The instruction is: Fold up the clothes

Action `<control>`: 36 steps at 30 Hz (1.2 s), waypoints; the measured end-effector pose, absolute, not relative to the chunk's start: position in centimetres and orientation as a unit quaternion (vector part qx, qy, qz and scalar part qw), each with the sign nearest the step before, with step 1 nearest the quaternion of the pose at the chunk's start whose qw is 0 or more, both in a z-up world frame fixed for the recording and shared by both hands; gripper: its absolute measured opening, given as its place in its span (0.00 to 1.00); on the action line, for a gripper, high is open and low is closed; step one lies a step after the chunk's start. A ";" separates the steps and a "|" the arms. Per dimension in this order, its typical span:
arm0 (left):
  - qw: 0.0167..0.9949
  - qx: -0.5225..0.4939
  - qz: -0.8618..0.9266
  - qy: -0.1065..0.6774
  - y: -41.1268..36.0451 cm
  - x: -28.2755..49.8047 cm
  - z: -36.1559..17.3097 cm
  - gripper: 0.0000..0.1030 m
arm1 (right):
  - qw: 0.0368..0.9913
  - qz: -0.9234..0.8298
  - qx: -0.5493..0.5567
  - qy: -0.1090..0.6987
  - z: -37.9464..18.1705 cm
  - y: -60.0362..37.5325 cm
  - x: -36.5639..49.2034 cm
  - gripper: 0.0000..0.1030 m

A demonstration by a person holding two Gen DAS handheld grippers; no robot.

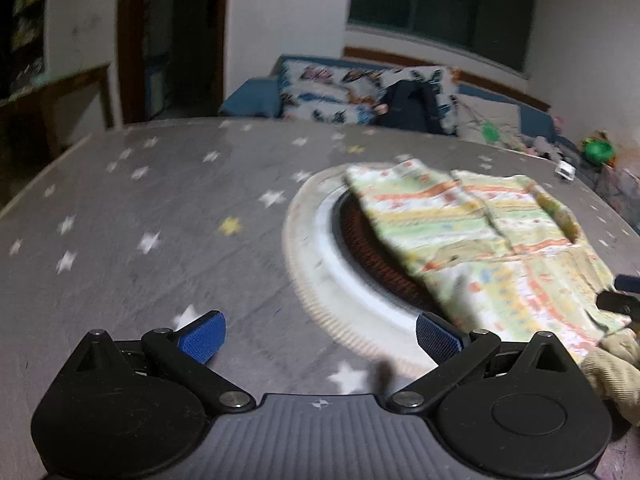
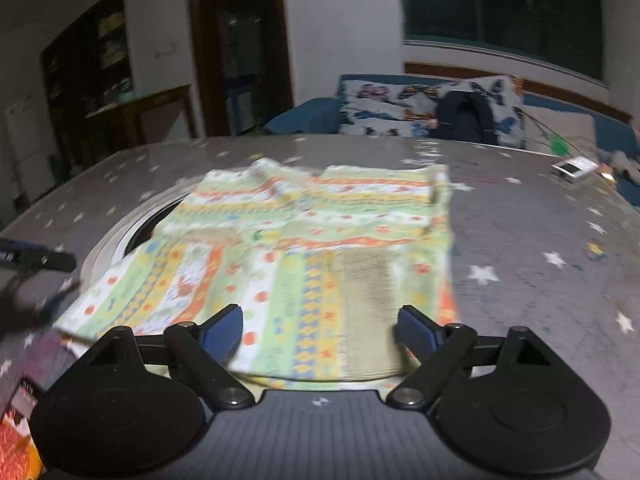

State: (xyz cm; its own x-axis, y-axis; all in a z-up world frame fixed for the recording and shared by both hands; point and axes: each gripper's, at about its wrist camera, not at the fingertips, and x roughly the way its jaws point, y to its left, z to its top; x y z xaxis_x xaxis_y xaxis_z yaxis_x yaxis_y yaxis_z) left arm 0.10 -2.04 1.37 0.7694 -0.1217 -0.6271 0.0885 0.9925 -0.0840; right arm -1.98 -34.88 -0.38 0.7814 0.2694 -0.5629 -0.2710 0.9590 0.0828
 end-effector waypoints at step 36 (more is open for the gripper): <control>0.954 0.033 -0.208 0.214 -8.5 -2.2 4.2 0.05 | 0.866 0.360 0.202 0.283 7.1 -34.1 -0.8 0.24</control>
State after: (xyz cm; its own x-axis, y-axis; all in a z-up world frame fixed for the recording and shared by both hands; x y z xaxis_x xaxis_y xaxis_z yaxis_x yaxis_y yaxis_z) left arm -2.18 -8.51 4.18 0.8221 -0.3833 -0.4210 0.4112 0.9112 -0.0267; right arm -0.81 -34.11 7.09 0.5808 0.7374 -0.3449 -0.5084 0.6595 0.5538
